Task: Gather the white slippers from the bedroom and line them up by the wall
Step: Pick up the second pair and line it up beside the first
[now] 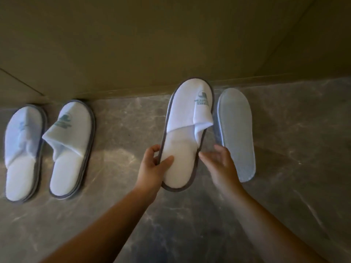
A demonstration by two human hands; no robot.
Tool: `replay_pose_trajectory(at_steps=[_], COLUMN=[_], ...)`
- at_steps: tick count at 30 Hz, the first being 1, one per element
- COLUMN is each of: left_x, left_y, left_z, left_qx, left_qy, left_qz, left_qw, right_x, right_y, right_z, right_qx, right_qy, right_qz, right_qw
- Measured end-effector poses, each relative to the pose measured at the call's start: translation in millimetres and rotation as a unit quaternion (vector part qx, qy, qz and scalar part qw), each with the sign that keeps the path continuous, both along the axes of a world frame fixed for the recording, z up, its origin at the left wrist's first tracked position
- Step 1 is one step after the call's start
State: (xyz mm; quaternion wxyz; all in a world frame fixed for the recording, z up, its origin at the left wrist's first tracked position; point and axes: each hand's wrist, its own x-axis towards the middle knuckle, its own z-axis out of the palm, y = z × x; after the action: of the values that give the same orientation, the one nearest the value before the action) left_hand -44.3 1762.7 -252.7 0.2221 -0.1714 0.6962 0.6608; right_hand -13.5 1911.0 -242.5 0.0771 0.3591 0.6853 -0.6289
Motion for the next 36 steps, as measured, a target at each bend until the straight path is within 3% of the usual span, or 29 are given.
replay_pose_trajectory(at_steps=[2, 5, 12, 19, 23, 29, 36], left_x=[4.0, 1.6, -10.0, -13.1, -11.6, -18.5, -19.1], left_y=[-12.0, -36.9, -119.0, -159.6, -175.0, -209.4, -237.3], left_z=[2.3, 0.3, -19.9, -39.9, -44.9, -52.5, -67.1], left_qx=[0.010, -0.018, -0.259, -0.347, -0.386, -0.440, -0.491], left_qy=[-0.001, 0.001, 0.068, 0.091, 0.114, 0.081, 0.025], left_qz=[-0.015, -0.037, -0.104, -0.149, -0.162, -0.162, -0.194], left_qw=[1.000, 0.999, 0.958, 0.921, 0.901, 0.879, 0.849], right_x=[-5.8, -13.7, -32.8, -46.5, -38.8, -14.0, -17.0], right_y=[-24.7, -49.9, -94.8, -122.1, -129.6, -159.1, -186.3], right_z=[0.1, -4.7, -34.1, -70.4, -74.2, -79.5, -83.0], right_qx=[-0.046, -0.037, 0.019, 0.092, 0.247, 0.379, 0.399], right_qy=[0.002, 0.015, 0.021, 0.012, 0.020, -0.018, -0.020], right_qz=[-0.018, -0.013, 0.081, 0.139, 0.224, 0.411, 0.389], right_qw=[0.999, 0.999, 0.996, 0.986, 0.942, 0.829, 0.830])
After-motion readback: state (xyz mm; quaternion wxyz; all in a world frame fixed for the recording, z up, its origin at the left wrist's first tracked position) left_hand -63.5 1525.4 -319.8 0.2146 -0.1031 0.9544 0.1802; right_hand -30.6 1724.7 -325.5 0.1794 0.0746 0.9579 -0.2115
